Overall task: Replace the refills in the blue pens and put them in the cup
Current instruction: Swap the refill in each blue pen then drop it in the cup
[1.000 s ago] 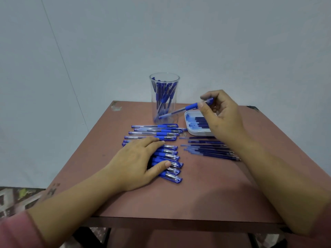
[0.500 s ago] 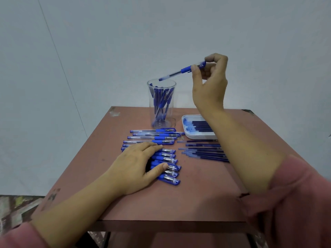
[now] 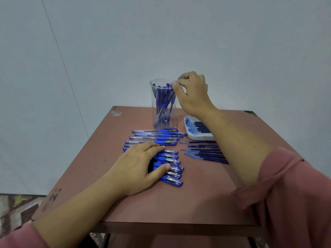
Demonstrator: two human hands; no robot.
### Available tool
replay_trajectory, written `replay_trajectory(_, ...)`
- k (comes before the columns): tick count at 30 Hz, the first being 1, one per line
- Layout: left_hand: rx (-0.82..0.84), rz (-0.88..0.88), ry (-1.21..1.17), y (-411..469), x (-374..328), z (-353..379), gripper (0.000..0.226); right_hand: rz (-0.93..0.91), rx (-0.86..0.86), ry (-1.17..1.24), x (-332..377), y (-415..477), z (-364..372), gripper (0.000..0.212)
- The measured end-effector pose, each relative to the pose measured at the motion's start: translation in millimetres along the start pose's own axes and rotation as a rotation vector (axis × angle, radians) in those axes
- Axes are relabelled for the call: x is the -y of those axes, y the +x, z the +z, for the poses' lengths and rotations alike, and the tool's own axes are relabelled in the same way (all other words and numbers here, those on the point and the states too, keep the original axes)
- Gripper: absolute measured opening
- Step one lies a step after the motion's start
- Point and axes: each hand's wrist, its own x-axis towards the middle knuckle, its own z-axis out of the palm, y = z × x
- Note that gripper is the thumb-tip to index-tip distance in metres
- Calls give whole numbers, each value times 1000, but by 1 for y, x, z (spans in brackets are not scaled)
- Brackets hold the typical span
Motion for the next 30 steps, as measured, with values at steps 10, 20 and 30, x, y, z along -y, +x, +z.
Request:
replay_trajectory(10,-14,6,-31,1,2,3,71,-71,221,77,-19,-70,-14,13)
replay_trajectory(20,-40,13,-31,1,2,3,70,-260,499,-317,-20,-86,2,34)
replay_trajectory(30,-144,54,41,3,2,-4,63,-175,467,-158,-17,-89,-3,10)
